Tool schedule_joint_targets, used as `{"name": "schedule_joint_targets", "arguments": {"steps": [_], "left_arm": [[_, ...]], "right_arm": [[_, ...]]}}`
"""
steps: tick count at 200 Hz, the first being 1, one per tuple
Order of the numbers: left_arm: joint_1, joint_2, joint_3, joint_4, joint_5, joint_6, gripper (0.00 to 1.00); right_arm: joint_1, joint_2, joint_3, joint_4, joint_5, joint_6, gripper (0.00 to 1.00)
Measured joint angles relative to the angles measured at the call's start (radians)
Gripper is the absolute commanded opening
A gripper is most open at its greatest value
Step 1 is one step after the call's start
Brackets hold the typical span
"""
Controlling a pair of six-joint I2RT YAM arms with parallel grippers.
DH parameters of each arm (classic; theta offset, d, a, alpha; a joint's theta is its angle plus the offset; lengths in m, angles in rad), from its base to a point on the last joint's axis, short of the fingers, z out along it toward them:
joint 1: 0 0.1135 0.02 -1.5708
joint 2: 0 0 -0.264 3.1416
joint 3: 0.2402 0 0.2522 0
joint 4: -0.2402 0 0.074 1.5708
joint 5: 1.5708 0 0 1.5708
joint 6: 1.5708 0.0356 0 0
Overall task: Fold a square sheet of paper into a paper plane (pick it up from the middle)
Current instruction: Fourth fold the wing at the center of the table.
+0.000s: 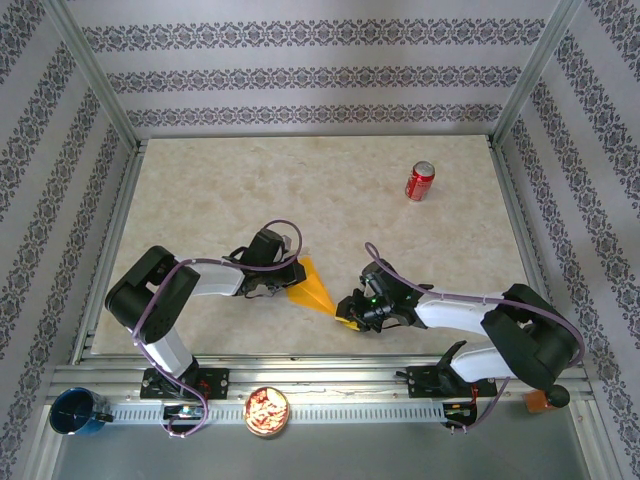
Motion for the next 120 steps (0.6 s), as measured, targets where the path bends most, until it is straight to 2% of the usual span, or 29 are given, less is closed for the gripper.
{"name": "schedule_joint_targets", "arguments": {"steps": [120], "left_arm": [[0.008,-0.028,-0.074,0.092,0.007,-0.096,0.06]], "right_arm": [[-0.018,0.001,-0.006,0.049,0.026,0.045,0.28]]}}
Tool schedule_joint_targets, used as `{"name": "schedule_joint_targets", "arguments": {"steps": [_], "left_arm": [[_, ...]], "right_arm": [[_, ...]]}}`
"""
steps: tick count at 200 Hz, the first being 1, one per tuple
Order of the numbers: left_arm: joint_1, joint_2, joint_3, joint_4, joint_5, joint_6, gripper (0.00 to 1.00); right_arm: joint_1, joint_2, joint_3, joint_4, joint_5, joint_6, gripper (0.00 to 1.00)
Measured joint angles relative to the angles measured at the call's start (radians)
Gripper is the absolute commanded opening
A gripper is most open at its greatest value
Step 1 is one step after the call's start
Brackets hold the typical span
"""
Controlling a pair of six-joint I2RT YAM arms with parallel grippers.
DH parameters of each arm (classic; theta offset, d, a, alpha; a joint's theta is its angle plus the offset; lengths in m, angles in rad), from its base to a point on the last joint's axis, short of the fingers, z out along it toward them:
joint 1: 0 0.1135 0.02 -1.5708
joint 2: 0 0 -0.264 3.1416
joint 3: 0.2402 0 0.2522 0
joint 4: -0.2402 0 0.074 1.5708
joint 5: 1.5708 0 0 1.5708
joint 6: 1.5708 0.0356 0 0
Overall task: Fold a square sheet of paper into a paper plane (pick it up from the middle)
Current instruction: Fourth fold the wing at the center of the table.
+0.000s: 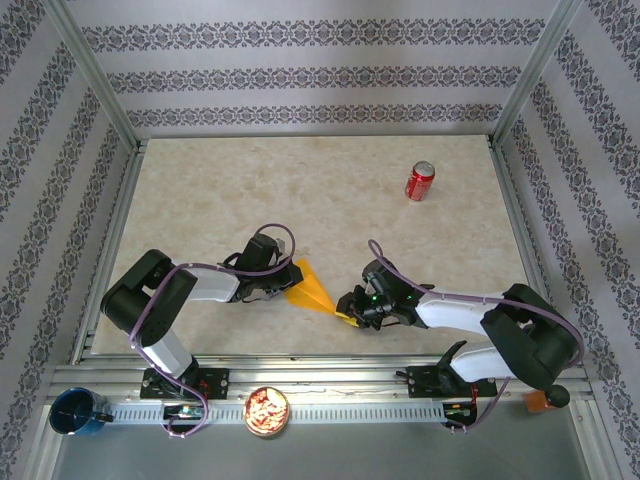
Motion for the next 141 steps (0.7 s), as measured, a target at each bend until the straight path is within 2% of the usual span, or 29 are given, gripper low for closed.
{"name": "schedule_joint_targets", "arguments": {"steps": [141], "left_arm": [[0.020,0.000,-0.007,0.004,0.028,-0.026,0.06]], "right_arm": [[-0.007,-0.016,-0.015,-0.010,0.018,-0.019,0.27]]}}
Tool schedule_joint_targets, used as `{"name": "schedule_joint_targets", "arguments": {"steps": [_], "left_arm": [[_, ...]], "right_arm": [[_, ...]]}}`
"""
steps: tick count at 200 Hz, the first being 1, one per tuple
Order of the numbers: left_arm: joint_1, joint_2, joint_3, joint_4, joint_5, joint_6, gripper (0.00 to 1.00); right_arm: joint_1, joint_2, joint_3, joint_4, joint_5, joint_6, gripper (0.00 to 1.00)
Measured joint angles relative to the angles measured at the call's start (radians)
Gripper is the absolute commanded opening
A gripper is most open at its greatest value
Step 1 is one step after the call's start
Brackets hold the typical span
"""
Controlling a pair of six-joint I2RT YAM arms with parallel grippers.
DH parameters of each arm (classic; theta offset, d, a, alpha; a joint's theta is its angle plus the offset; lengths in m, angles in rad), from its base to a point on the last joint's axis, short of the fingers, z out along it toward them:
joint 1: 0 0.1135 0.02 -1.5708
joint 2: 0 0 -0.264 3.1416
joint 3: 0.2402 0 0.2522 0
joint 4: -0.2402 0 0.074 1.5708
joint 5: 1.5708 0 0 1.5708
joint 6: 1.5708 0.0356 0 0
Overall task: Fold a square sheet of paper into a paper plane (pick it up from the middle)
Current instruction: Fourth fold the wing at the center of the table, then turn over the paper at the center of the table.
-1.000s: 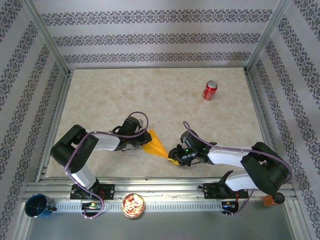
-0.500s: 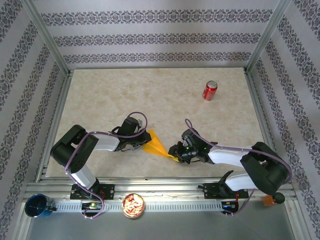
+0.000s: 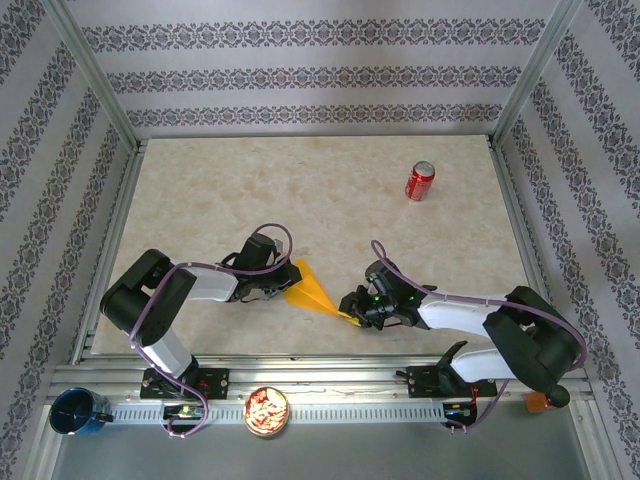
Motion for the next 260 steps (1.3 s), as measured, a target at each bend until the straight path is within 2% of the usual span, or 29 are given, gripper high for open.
{"name": "schedule_joint_targets", "arguments": {"steps": [38,102,200,260], "left_arm": [[0.000,0.000,-0.002,0.004,0.000,-0.003,0.06],[0.000,0.000,-0.002,0.004,-0.001,-0.007,0.05],[0.001,0.000,-0.002,0.005,-0.001,-0.018,0.06],[0.002,0.000,-0.002,0.004,0.000,-0.018,0.06]], "right_arm": [[0.005,0.023,0.019,-0.022,-0.011,-0.014,0.22],[0.005,0.031,0.030,-0.040,-0.011,-0.026,0.20],[0.006,0.049,0.037,-0.025,-0.027,-0.036,0.23],[0.006,0.046,0.036,-0.013,-0.027,-0.036,0.22]]}}
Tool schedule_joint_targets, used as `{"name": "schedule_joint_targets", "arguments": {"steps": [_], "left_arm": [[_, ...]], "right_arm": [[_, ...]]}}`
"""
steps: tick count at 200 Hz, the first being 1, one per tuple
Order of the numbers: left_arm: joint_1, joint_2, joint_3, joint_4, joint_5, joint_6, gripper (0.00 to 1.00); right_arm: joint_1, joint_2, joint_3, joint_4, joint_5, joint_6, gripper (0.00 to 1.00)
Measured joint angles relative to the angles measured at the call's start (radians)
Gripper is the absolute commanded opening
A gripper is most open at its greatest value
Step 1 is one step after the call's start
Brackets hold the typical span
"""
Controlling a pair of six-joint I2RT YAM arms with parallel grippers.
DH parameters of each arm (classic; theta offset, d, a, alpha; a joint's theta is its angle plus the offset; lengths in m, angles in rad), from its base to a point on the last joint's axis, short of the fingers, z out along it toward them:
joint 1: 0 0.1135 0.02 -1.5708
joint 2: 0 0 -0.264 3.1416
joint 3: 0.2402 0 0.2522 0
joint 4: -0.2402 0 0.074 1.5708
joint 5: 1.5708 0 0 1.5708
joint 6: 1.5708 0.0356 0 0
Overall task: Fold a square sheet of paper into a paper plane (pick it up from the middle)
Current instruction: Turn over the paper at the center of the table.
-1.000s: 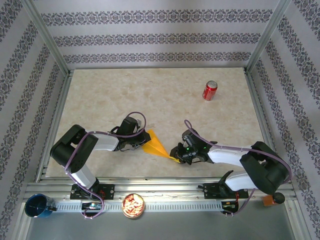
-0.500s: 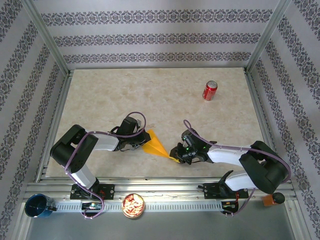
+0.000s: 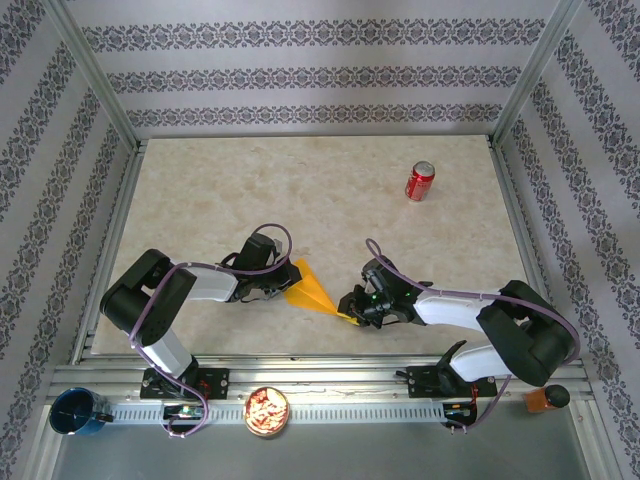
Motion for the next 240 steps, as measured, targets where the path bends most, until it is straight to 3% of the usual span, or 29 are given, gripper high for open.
{"name": "schedule_joint_targets", "arguments": {"steps": [99,153,195,240], "left_arm": [[0.005,0.000,0.000,0.000,0.006,-0.003,0.05],[0.005,-0.006,0.000,-0.005,0.011,-0.007,0.09],[0.005,-0.104,0.000,-0.068,0.017,-0.005,0.30],[0.005,-0.379,0.037,-0.223,-0.024,0.032,0.37]], "right_arm": [[0.000,0.026,0.000,0.146,-0.026,-0.001,0.24],[-0.014,0.038,0.001,0.169,-0.046,-0.025,0.09],[-0.030,0.009,0.000,0.183,-0.077,-0.057,0.01],[-0.046,-0.196,0.000,0.093,-0.052,-0.174,0.00]]}}
